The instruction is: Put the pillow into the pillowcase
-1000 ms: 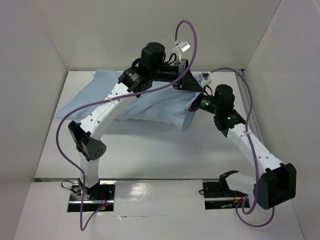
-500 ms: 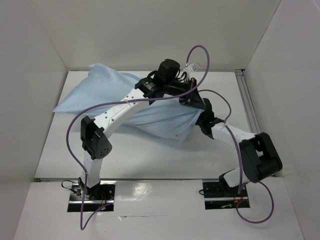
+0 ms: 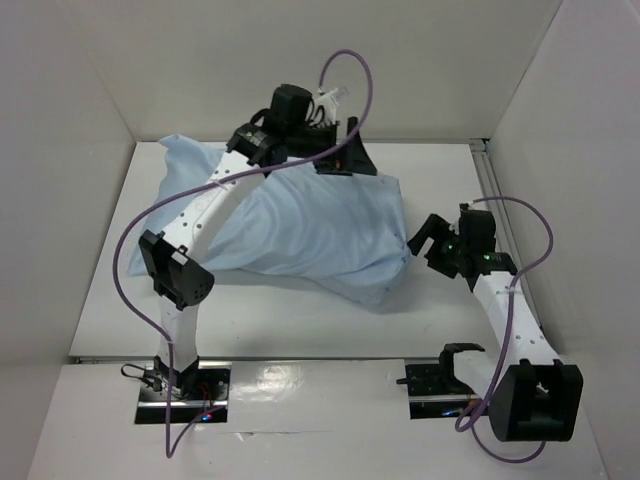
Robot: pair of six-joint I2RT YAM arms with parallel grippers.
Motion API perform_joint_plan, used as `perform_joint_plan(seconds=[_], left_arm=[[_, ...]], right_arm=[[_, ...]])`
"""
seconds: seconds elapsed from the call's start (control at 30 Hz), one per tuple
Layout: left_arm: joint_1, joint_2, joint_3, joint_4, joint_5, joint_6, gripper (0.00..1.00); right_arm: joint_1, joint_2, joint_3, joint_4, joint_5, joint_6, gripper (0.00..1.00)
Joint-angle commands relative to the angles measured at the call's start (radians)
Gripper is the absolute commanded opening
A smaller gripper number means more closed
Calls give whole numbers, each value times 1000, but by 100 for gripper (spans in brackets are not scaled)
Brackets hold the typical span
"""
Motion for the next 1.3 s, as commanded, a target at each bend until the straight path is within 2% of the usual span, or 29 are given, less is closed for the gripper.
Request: perform_joint_plan(seconds=[0.0,0.03,0.07,0.13,0.2,0.27,0.3,0.33,0.4,0.47,0.53,0.57,0.73,0.83,0.93,1.0,1.07,1.1,1.13,1.17,1.2,1.23,1.27], left_arm=[[84,-82,20,-205,-297,142,97],[121,-108,-2,-248,-367,142,94],[142,-138,-64,-260,-434,142,82],[225,-260,-214,-260,-546,125,66],[294,-348,-330,-221,-580,102,57],[407,-479,-492,-166,-567,78,59],[446,-514,-540,-150,-556,67,63],[513,-578,-627,-118,-523,67,72],[567,-620,-698,-108,-511,58,78],[625,-659,-775,-108,-548,46,80],[670,-680,-819,-122,-576,36,81],[717,-694,-870,-122,-585,23,81],[880,-748,-1001,-85,-582,12,89],[928,-748,-1074,-32,-582,12,91],[965,-720,-1148,72,-504,-2,96],[986,-661,-1174,134,-380,-13,96],[986,-610,-1183,200,-355,-34,95],[977,-563,-1197,235,-322,-34,89],[977,-536,-1197,267,-302,-43,83],[977,-509,-1197,293,-277,-43,73],[977,-484,-1171,304,-210,-43,57],[977,-460,-1154,304,-185,-43,2],[986,-429,-1133,295,-162,-43,0]], right_arm=[[-34,-45,29,-180,95,-47,91],[-34,-58,45,-194,107,-34,93],[-44,-58,81,-214,121,-22,93],[-44,-58,134,-250,143,-1,94],[-44,-58,252,-274,161,0,94],[-44,-39,378,-301,175,-14,94],[-44,-39,413,-301,184,-23,95],[-44,-39,454,-279,161,-45,95],[-44,-29,467,-239,93,-72,96],[-27,26,467,-193,-42,-95,96],[13,69,433,-180,-93,-111,99],[74,111,422,-189,-93,-122,100],[246,184,306,-142,-43,-131,100],[321,255,240,-42,-78,-120,100],[363,353,208,80,-109,-74,100],[378,413,197,189,-145,-31,95],[378,439,217,235,-155,-19,65],[348,448,230,245,-140,-7,50],[331,459,272,245,-139,-7,28],[312,459,298,245,-130,-7,0],[268,459,327,211,-120,-19,0],[244,447,397,193,-119,-29,0],[216,436,436,174,-101,-42,0]])
